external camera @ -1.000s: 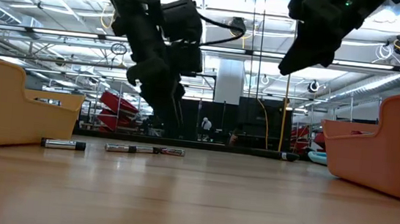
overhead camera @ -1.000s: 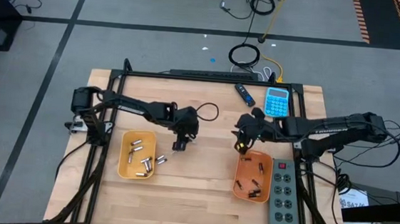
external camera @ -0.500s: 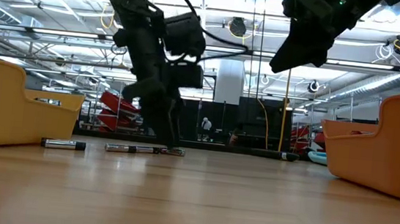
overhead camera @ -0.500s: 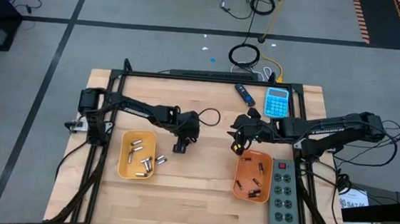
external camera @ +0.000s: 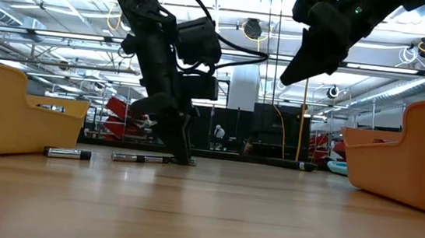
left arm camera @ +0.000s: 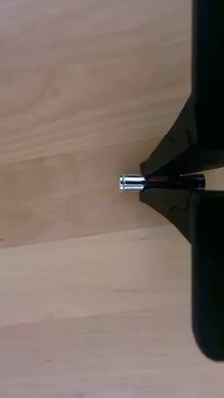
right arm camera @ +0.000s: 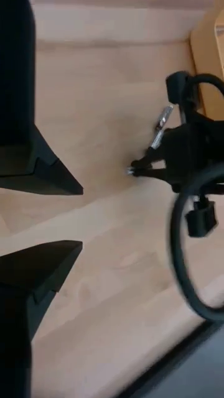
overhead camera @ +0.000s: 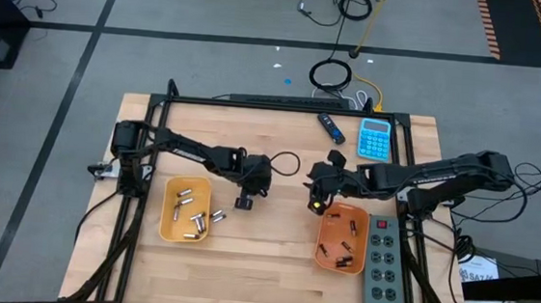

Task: Sort batteries
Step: Put the silver battery into the yellow bin

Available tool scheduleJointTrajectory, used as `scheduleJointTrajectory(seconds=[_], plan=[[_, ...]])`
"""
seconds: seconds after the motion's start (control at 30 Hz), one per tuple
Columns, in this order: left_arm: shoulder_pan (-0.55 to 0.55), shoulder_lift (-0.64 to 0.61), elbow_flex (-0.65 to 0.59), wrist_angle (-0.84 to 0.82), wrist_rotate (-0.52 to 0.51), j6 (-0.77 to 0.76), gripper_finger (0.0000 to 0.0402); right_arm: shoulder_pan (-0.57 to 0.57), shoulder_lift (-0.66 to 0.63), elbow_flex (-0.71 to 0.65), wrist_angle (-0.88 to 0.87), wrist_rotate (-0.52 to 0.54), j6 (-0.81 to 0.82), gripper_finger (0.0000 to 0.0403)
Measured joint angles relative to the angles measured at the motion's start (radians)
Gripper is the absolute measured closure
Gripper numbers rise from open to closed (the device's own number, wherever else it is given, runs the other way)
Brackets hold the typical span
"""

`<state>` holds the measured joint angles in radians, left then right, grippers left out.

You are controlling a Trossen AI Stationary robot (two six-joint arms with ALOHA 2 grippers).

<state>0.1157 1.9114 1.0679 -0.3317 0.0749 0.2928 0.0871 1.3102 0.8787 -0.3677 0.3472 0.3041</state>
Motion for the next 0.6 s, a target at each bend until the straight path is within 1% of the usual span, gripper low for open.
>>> scheduleJointTrajectory(seconds=[0.1,0.17,0.3,0.37,0.43,0.5,0.6], plan=[[-0.012,-0.029,-0.002,-0.001,-0.008,-0.021,0.0377,-0.003,0.001,0.0,0.017,0.027,-0.064,0.0284],[-0.018,-0.065,-0.007,-0.032,-0.015,-0.043,0.0377,-0.004,-0.004,0.0,0.022,0.046,-0.106,0.0284],[-0.02,-0.194,-0.007,-0.076,-0.025,-0.103,0.0377,-0.016,-0.024,0.0,0.021,0.054,-0.166,0.0284],[-0.019,-0.267,-0.006,-0.145,-0.015,-0.144,0.0377,-0.024,-0.032,-0.001,0.019,0.053,-0.178,0.0284],[-0.019,-0.342,-0.007,-0.253,0.047,-0.199,0.0377,-0.029,-0.039,-0.01,0.017,0.049,-0.186,0.0284],[-0.028,-0.416,-0.007,-0.368,0.086,-0.257,0.0377,-0.029,-0.042,-0.027,0.021,0.047,-0.192,0.0284],[-0.044,-0.487,-0.031,-0.535,0.118,-0.334,0.0377,-0.028,-0.042,-0.068,0.045,0.043,-0.203,0.0284]])
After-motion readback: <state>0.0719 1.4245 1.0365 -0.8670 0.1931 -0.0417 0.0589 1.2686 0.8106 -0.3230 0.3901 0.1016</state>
